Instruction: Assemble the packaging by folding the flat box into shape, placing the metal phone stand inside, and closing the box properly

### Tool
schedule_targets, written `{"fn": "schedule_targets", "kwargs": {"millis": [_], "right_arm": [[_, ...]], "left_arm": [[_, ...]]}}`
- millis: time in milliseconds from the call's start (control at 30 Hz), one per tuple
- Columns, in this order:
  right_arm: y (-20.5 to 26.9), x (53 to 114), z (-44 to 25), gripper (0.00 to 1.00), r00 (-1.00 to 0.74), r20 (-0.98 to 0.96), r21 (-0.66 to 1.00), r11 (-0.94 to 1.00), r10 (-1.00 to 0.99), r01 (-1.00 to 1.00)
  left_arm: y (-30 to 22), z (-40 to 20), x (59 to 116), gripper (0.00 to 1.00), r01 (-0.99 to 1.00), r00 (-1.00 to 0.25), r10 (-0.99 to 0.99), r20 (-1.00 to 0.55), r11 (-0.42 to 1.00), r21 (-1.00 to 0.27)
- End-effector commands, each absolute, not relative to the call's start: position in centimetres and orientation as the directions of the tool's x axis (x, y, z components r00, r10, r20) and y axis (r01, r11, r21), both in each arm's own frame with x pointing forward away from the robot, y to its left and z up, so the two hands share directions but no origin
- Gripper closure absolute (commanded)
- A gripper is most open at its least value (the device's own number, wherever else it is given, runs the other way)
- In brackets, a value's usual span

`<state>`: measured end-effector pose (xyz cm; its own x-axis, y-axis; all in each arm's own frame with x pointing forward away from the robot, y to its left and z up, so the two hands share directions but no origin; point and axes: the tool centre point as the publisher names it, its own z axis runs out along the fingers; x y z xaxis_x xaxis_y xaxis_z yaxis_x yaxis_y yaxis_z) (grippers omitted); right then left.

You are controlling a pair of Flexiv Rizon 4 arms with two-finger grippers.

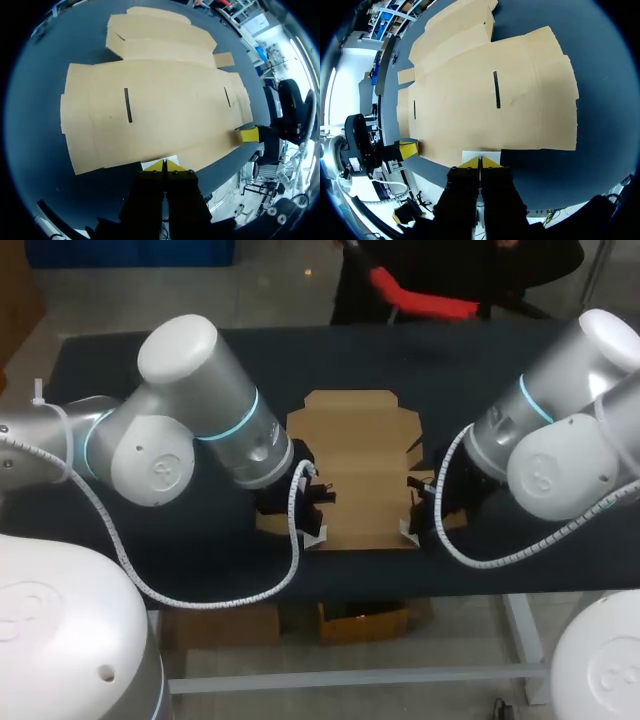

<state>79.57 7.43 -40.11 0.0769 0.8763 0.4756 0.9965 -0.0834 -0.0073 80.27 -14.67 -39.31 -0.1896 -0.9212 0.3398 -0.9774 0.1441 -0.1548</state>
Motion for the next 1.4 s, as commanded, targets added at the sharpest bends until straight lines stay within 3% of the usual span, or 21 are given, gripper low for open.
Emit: {"fn": "schedule_targets", "kwargs": {"millis": [33, 1400], "right_arm": [[6.1, 78.9, -38.7, 1.00, 0.074, 0.490, 0.013, -0.092, 0.869, 0.996], [-2.9, 79.4, -36.4, 1.00, 0.114, 0.570, 0.032, -0.160, 0.814, 0.987]], "left_arm": [[-13.7, -37.3, 79.7, 1.00, -0.975, -0.184, -0.932, 0.311, 0.134, -0.177], [-5.5, -30.9, 81.1, 1.00, -0.965, -0.112, -0.953, 0.280, 0.038, -0.258]]}}
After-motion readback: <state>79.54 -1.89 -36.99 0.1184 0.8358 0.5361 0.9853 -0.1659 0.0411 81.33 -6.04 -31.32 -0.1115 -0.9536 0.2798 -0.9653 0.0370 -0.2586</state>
